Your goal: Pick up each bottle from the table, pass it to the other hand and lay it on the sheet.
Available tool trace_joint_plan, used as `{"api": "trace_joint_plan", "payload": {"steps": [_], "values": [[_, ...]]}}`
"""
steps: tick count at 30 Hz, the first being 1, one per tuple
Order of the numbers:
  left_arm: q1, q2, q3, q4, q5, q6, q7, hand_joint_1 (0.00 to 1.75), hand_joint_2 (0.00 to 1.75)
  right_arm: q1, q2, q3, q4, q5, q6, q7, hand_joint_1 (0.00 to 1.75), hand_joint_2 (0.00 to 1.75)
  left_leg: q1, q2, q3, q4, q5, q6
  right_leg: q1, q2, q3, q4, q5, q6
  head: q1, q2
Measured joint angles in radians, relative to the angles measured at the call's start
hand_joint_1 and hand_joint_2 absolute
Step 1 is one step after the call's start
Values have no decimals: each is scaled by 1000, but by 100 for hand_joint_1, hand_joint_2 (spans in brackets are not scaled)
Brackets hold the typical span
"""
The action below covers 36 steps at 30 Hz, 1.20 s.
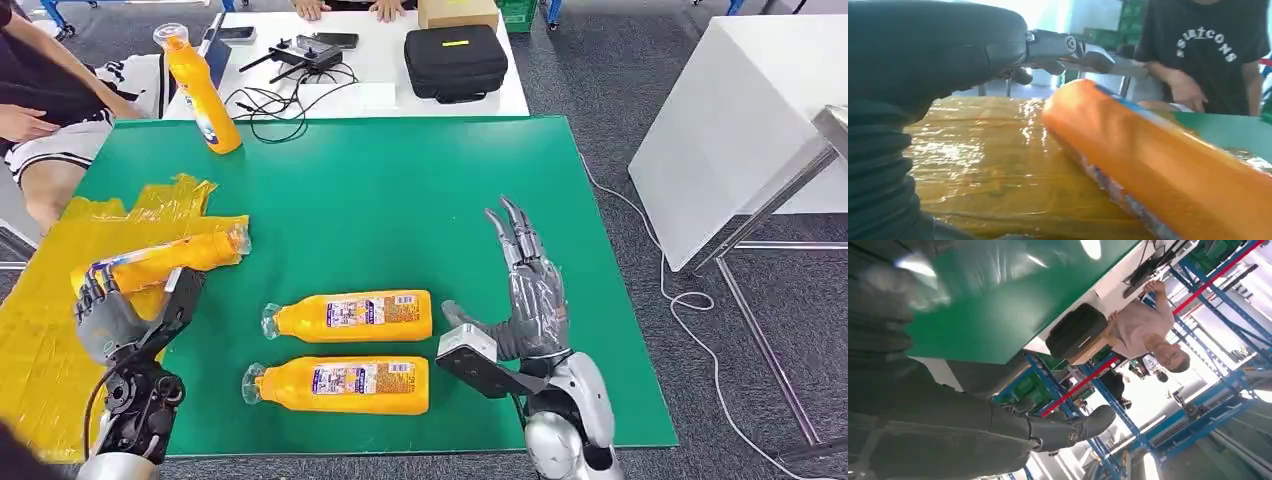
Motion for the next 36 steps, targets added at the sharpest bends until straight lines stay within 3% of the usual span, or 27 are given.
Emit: {"api": "trace_joint_plan", "payload": {"steps": [6,10,11,14,16,25,30,36], "values": [[15,-38,48,-62,102,15,-137,0,175,-9,-4,23,23,17,1,-19,0,175,0,0,0,0,0,0,0,0,0,0,0,0,0,0],[26,-87,62,-146,418,-115,-387,0,175,-21,-8,65,60,14,3,-27,0,175,0,0,0,0,0,0,0,0,0,0,0,0,0,0],[33,-101,62,-176,556,-214,-457,0,175,-26,-9,77,77,13,10,-28,0,175,0,0,-1,0,0,0,0,0,0,0,0,0,0,0],[82,-140,44,-309,1110,-721,-658,0,175,-77,-13,138,198,37,47,-32,0,175,0,1,0,0,0,0,0,1,0,0,0,0,0,0],[120,-158,-12,-429,1299,-937,-745,0,175,-119,-10,197,308,80,57,-34,0,175,0,1,0,0,0,0,0,0,0,0,0,0,0,0],[234,-184,-224,-834,1476,-1122,-778,0,175,-247,42,327,591,149,53,-28,0,175,1,0,0,0,0,0,1,0,0,0,0,0,0,0],[251,-184,-264,-920,1486,-1129,-776,0,175,-281,54,352,652,163,47,-14,0,175,1,0,0,0,0,0,0,0,0,0,0,0,0,0],[254,-184,-294,-940,1433,-1085,-790,0,175,-326,68,382,734,249,-23,99,0,175,0,0,0,0,0,0,0,0,0,0,0,0,0,0]]}}
